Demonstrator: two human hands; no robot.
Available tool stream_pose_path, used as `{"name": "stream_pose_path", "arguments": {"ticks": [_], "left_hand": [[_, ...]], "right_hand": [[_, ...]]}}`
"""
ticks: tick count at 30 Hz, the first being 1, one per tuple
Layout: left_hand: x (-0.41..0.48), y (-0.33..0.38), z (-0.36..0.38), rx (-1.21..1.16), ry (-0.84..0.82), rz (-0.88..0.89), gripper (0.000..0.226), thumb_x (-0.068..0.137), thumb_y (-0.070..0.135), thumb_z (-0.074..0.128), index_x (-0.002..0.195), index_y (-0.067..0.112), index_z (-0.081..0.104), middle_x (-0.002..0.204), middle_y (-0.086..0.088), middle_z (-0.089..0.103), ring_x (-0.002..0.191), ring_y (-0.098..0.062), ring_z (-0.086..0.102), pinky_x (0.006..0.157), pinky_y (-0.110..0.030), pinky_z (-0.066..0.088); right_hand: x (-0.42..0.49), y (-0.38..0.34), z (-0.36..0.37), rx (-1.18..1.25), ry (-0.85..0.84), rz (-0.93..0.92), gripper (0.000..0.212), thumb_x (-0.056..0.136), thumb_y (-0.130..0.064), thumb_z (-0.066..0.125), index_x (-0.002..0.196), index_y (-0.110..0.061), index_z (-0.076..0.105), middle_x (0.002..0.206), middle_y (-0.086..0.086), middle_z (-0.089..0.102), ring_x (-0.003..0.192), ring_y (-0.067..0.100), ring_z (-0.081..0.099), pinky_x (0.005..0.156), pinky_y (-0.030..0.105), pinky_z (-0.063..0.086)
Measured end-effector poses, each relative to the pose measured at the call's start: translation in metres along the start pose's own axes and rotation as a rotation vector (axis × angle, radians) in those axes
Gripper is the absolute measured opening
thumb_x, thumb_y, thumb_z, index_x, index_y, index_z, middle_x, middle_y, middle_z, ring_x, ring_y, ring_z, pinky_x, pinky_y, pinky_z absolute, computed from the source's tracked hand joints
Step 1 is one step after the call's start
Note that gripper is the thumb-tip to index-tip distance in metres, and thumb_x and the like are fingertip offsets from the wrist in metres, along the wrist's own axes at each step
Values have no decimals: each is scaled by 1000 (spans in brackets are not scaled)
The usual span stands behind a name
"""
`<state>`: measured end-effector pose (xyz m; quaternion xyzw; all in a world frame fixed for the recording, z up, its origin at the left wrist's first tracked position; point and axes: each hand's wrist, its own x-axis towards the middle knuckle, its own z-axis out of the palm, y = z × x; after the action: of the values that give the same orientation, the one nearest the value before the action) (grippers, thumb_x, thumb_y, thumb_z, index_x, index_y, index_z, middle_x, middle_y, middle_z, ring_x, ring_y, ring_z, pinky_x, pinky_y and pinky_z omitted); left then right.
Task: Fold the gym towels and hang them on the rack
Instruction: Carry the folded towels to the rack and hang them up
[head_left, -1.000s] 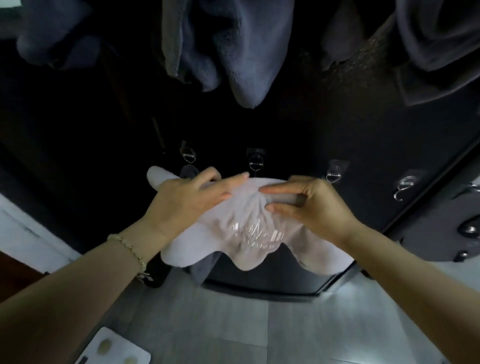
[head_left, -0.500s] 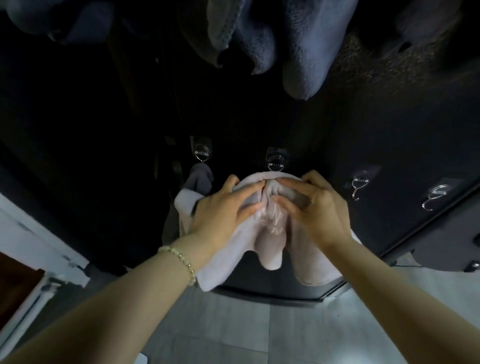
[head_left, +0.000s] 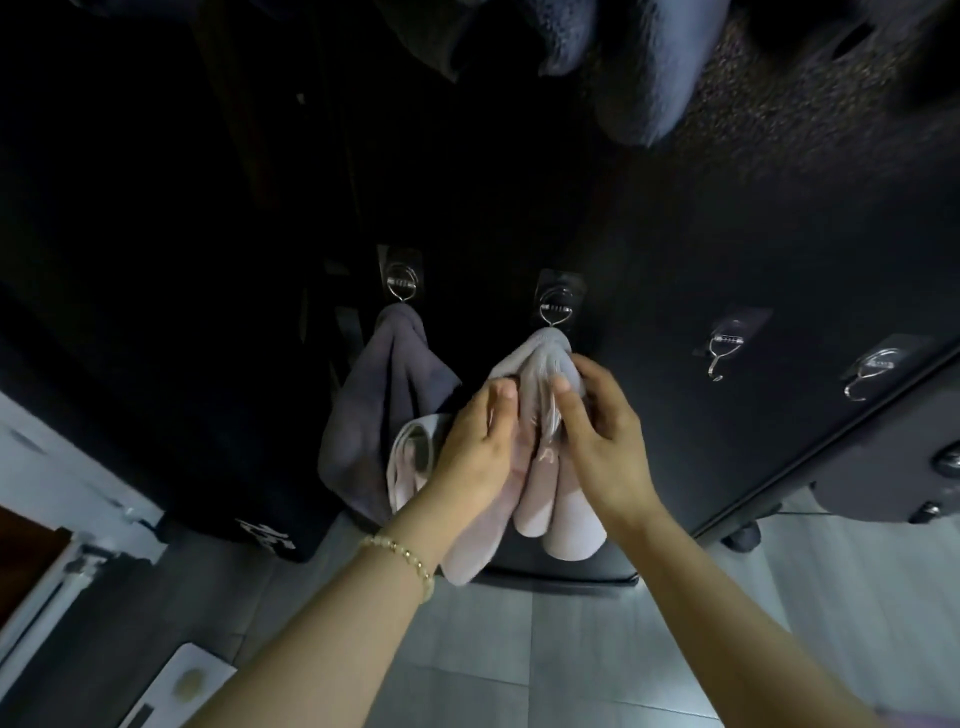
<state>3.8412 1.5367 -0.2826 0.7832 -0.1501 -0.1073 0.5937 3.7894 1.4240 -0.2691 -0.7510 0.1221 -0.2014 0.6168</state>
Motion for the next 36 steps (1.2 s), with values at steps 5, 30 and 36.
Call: {"name": "stream_pose_path", "arguments": {"ticks": [5, 30, 36], "left_hand": [[-11, 2, -2, 73, -81, -81, 38, 84, 71, 31, 94, 36, 42, 84, 17, 56, 81, 6, 55, 78, -15, 46], [-94, -63, -12, 601, -45, 350, 41, 87, 47, 44, 116, 20, 55, 111, 7, 58, 97, -14, 56, 79, -26, 47], [-121, -58, 35, 934, -347, 408, 60, 88, 53, 37, 130, 15, 55, 125, 1, 62, 113, -19, 59, 96, -35, 46]], "right_hand": [[-5, -5, -7, 55, -73, 3, 35, 90, -37, 52, 122, -22, 57, 110, -8, 67, 103, 3, 63, 85, 18, 51], [-82, 65, -61, -559, -152, 249, 59, 93, -45, 51, 146, -31, 29, 147, -11, 32, 125, 6, 42, 100, 21, 31], [-151, 77, -131, -873, -205, 308, 63, 94, -51, 47, 149, -33, 23, 157, -8, 22, 140, 17, 30, 112, 33, 28]]}}
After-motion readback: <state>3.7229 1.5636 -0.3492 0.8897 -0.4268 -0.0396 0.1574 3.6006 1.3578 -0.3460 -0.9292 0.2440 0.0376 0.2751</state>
